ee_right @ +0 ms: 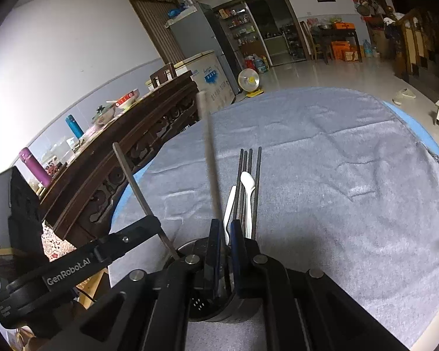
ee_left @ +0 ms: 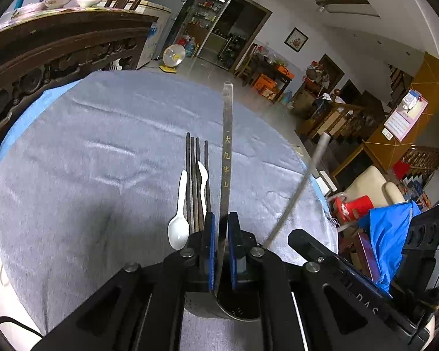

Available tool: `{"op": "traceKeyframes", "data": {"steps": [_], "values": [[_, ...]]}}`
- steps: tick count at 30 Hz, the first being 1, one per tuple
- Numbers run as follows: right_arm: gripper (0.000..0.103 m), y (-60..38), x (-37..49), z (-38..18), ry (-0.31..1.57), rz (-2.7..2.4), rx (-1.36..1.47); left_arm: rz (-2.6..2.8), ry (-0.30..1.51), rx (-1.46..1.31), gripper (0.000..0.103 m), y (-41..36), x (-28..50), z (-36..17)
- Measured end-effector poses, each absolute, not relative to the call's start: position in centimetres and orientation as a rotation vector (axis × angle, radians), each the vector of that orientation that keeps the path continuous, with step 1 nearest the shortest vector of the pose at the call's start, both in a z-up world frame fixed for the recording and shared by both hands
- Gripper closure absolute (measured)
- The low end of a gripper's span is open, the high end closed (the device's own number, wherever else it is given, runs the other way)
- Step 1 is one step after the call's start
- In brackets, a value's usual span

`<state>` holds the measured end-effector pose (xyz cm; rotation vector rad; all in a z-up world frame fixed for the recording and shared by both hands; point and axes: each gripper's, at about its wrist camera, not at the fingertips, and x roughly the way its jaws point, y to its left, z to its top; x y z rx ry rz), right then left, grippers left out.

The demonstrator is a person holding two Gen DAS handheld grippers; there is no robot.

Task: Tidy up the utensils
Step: 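Lower both chopsticks into the black holder and open both tools, then grasp the white plastic spoon by its handle with the left tool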

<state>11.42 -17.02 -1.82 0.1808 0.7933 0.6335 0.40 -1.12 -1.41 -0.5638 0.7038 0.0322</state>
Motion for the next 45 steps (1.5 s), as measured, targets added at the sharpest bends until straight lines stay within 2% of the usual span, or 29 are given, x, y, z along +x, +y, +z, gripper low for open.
{"op": "traceKeyframes", "data": {"steps": [2,3,4,5,6,7,8,12,15,19,22,25,36,45], "values": [[0.094,-17.1,11.6,-1.9,0.800,0.627,0.184,0.034,0.709,-0.575,0.091,-0.9,0.3,-1.3],[0.092,-17.2,11.6,-1.9,0.803,0.626,0.188,0.035,0.710,-0.582,0.077,-0.7,0.3,-1.3],[0.085,-17.3,11.6,-1.8,0.802,0.625,0.192,0.039,0.708,-0.591,0.057,-0.6,0.1,-1.2],[0.078,-17.5,11.6,-1.7,0.797,0.624,0.198,0.048,0.696,-0.596,0.049,-0.4,-0.1,-1.0],[0.063,-17.5,11.5,-1.6,0.793,0.622,0.200,0.055,0.682,-0.594,0.044,-0.4,-0.3,-0.7],[0.047,-17.6,11.4,-1.5,0.785,0.621,0.201,0.060,0.673,-0.589,0.044,-0.3,-0.5,-0.5],[0.044,-17.7,11.2,-1.4,0.773,0.619,0.199,0.058,0.671,-0.590,0.044,-0.2,-0.6,-0.4],[0.043,-18.0,11.0,-0.9,0.760,0.609,0.195,0.074,0.653,-0.606,0.044,0.5,-1.1,0.1],[0.035,-18.6,11.2,-0.8,0.755,0.580,0.193,0.095,0.639,-0.630,0.043,1.5,-1.6,0.3],[0.025,-19.3,11.4,-0.8,0.753,0.551,0.193,0.141,0.623,-0.653,0.032,3.2,-2.2,0.1],[0.021,-20.1,11.7,-1.3,0.757,0.518,0.191,0.193,0.640,-0.674,0.030,4.9,-2.4,-0.8],[0.017,-21.2,12.2,-2.2,0.778,0.463,0.198,0.251,0.687,-0.700,0.029,6.6,-2.4,-2.5],[0.017,-25.5,15.7,-6.0,0.936,0.335,0.274,0.352,0.898,-0.688,0.029,9.6,-0.6,-7.7],[0.017,-26.5,17.6,-8.7,1.035,0.306,0.274,0.335,1.046,-0.636,0.029,10.5,3.0,-9.9]]}}
